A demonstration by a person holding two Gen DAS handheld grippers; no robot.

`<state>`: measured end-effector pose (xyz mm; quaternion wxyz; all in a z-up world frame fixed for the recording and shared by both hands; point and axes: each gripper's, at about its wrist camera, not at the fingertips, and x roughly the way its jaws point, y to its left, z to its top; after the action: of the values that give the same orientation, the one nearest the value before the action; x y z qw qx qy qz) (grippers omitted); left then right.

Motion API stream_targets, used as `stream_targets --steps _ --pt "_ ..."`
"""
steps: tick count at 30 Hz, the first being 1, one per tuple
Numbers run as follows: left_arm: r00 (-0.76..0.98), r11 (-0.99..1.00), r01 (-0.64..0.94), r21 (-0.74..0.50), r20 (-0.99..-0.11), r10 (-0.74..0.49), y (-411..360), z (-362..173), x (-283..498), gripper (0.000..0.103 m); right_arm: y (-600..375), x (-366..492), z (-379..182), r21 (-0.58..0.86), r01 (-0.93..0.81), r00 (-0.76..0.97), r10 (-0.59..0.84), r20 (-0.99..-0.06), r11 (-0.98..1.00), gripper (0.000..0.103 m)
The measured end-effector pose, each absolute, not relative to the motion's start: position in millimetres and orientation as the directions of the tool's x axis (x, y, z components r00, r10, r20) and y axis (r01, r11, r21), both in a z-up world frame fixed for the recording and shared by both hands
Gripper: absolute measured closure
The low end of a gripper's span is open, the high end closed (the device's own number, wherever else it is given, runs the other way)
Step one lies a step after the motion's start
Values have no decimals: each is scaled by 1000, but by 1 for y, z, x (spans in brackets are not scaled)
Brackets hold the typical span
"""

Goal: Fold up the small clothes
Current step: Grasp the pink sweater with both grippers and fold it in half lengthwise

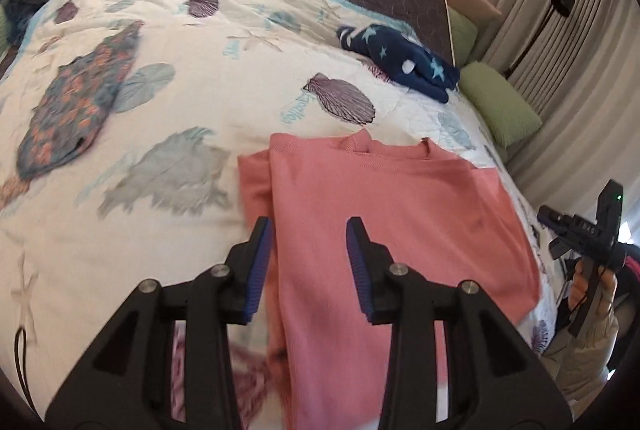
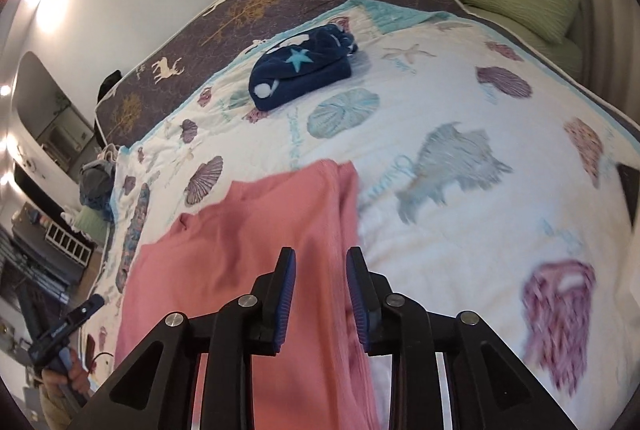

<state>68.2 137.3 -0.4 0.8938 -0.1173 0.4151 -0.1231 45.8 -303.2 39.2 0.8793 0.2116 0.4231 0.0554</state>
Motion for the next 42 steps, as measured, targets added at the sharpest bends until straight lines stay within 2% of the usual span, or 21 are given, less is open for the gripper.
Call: stream_targets --steps 3,6,14,22,23,24,25,26,33,37,39,42 --pt "604 948 113 -297 -737 -303 133 -9 92 64 -300 64 33 413 64 626 286 -725 908 65" --pt "586 947 104 -305 -750 -306 131 -18 112 64 -297 80 29 398 44 617 289 -732 916 62" --pt "558 942 87 -323 -768 -315 124 -39 137 64 -292 116 13 366 2 584 295 -756 931 60" --pt "588 938 75 -338 -745 -315 123 -39 153 64 -294 140 1 364 21 568 288 -771 931 59" --pt "583 938 78 -338 -748 -318 122 -40 155 75 -294 142 0 366 20 568 291 -770 930 59" --pt "583 936 82 -341 -745 -322 122 -40 155 89 -293 144 0 369 13 567 297 -768 929 71" --pt "582 934 88 -346 -743 -330 123 -40 155 99 -290 146 1 371 -7 564 309 -765 929 89" --pt "597 932 90 -351 -730 -333 123 -37 151 99 -287 146 2 367 -28 561 319 -764 930 100" --pt "721 927 122 -354 -611 -328 134 4 121 99 -285 128 47 360 -85 686 317 -655 929 100" --pt "736 949 91 -303 -622 -269 138 -5 136 98 -288 146 49 364 -77 696 311 -647 928 100" --pt "689 948 72 -311 -671 -273 138 -26 149 98 -287 161 35 371 -67 669 317 -672 926 99" --pt "620 941 11 -338 -736 -271 140 -49 155 97 -282 181 -4 291 19 543 234 -806 957 95"
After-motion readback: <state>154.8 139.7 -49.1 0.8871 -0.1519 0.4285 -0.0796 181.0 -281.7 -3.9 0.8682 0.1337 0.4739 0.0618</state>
